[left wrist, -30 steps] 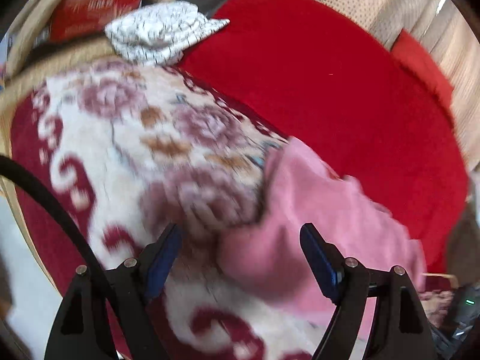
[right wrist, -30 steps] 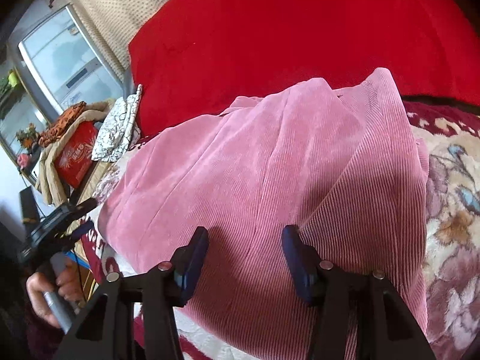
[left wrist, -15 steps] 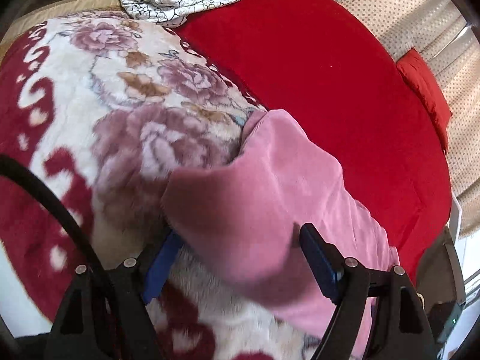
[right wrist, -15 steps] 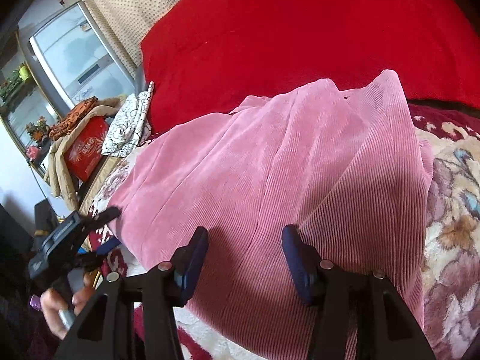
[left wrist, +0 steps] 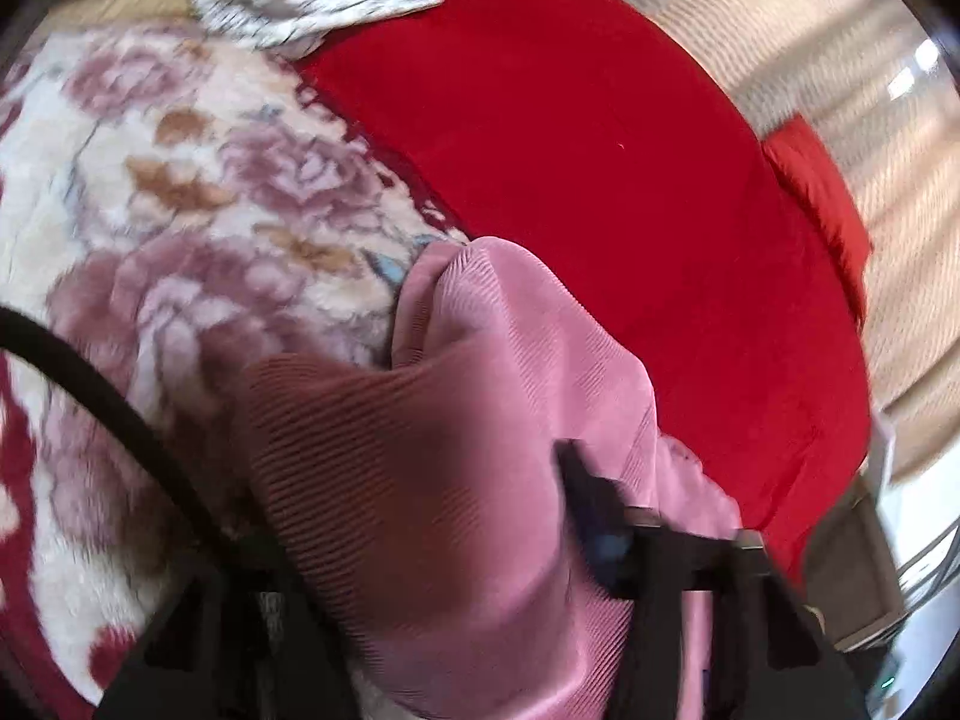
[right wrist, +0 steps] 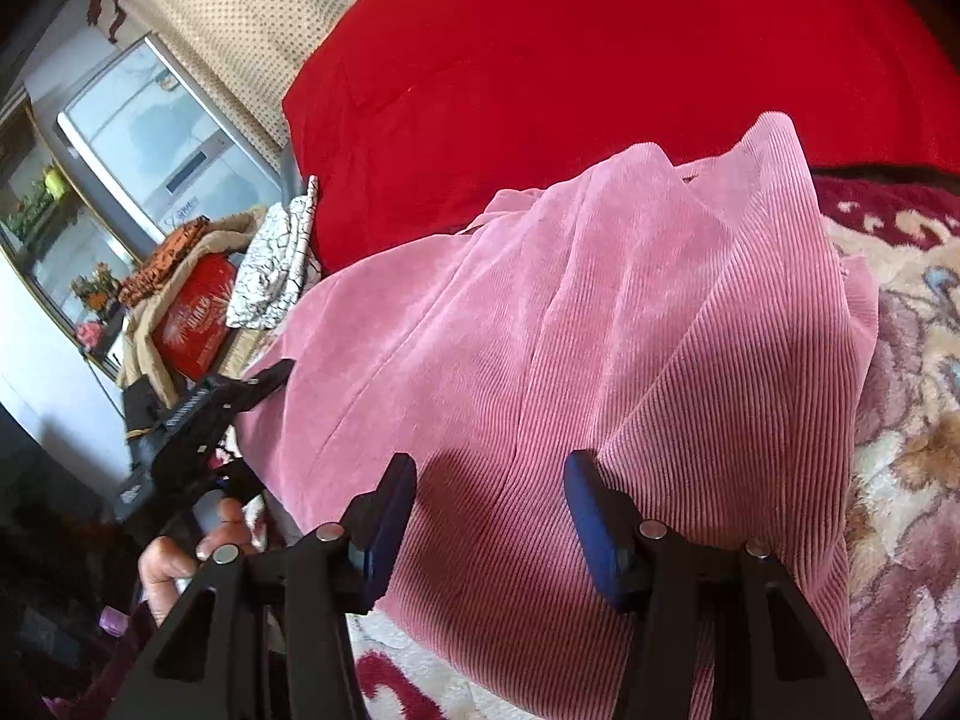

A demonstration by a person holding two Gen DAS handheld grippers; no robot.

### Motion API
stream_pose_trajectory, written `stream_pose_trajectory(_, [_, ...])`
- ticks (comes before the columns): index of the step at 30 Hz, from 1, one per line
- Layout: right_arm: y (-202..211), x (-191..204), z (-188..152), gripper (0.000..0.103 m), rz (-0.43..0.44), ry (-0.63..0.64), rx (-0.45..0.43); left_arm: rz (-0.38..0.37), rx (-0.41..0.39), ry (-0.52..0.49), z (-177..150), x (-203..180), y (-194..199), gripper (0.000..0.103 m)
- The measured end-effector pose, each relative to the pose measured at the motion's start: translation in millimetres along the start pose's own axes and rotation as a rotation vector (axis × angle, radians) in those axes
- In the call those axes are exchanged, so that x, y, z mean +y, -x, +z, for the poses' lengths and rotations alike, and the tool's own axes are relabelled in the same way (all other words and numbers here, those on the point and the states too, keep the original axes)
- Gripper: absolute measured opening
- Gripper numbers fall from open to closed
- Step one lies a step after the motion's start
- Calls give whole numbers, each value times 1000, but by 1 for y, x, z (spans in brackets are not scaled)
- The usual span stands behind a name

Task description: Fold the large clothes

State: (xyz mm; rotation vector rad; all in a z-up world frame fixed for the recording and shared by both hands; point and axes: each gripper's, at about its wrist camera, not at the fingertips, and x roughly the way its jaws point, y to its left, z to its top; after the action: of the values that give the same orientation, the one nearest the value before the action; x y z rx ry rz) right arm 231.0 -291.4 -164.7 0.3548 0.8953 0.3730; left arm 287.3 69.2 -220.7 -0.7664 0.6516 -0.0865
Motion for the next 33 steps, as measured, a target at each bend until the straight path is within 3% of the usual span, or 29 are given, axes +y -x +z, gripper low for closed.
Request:
stream_pose_trajectory(6, [2, -4, 0, 56, 16, -10, 4, 24, -110, -247, -4, -44, 18, 27])
stream_pose_trajectory(10, [5, -12, 2, 56, 51, -41, 12, -31, -176, -635, -36, -101, 41, 26])
stream_pose_trajectory(12, [8, -22, 5, 53, 84, -81, 21, -75, -148, -839, -66, -125, 42, 26])
stream_pose_trajectory(15, [16, -45, 9, 53, 176, -210, 21, -81, 31, -1009, -104, -134, 16, 26])
stream_pose_trajectory(17, [24, -63, 11, 56, 257, -322, 2, -56, 40, -1059, -119, -134, 6, 26])
stream_pose_trajectory(18, [29, -70, 13, 63, 296, -370, -11, -50, 25, -1083, -122, -136, 6, 26])
stream_pose_trajectory(23, [31, -45, 33, 84, 269, -302, -24, -77, 52, -1004, -109, -134, 5, 26])
stream_pose_trajectory(31, [-40, -4, 77, 84, 308, -231, 102, -86, 35, -1017, -112, -127, 10, 27])
stream_pose_trajectory(33, [-62, 7, 83, 82, 264, -185, 152, -88, 44, -1038, -112, -125, 10, 32])
